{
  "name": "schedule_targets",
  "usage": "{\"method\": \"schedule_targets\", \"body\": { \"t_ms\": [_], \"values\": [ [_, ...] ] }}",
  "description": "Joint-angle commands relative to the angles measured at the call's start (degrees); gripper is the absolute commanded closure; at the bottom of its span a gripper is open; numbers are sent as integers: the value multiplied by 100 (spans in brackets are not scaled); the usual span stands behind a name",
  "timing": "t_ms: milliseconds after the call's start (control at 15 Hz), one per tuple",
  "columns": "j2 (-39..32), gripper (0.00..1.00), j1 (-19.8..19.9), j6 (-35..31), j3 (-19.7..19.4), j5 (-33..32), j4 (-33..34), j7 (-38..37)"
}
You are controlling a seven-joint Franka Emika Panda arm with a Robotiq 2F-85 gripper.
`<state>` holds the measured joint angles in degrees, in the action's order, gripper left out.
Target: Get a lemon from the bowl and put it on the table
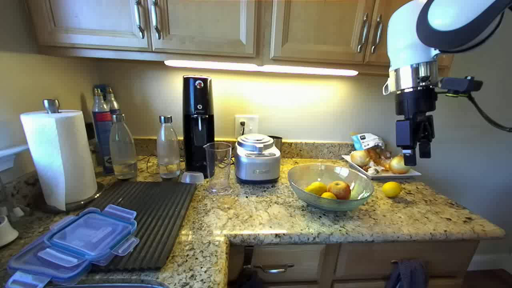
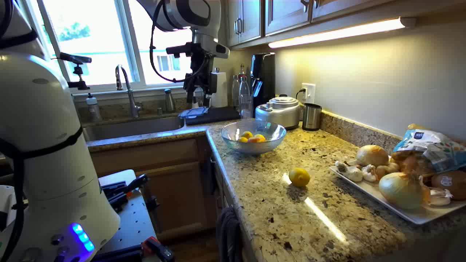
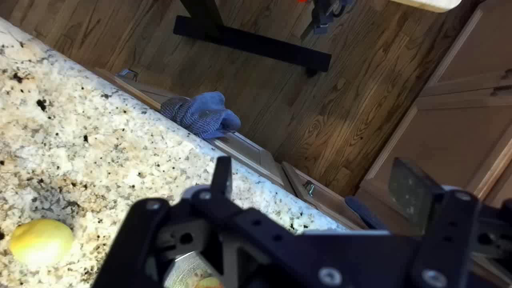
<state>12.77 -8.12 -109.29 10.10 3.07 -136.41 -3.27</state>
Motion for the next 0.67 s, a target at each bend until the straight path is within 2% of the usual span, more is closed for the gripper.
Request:
{"method": "schedule_targets", "body": {
  "t_ms": [0, 467, 600],
  "values": [
    [-4, 0, -33, 15, -30, -7, 12, -7],
    [-84, 0, -26, -62, -12, -54, 56, -74],
    [-252, 0, 20, -240, -10, -37, 142, -330]
  ]
}}
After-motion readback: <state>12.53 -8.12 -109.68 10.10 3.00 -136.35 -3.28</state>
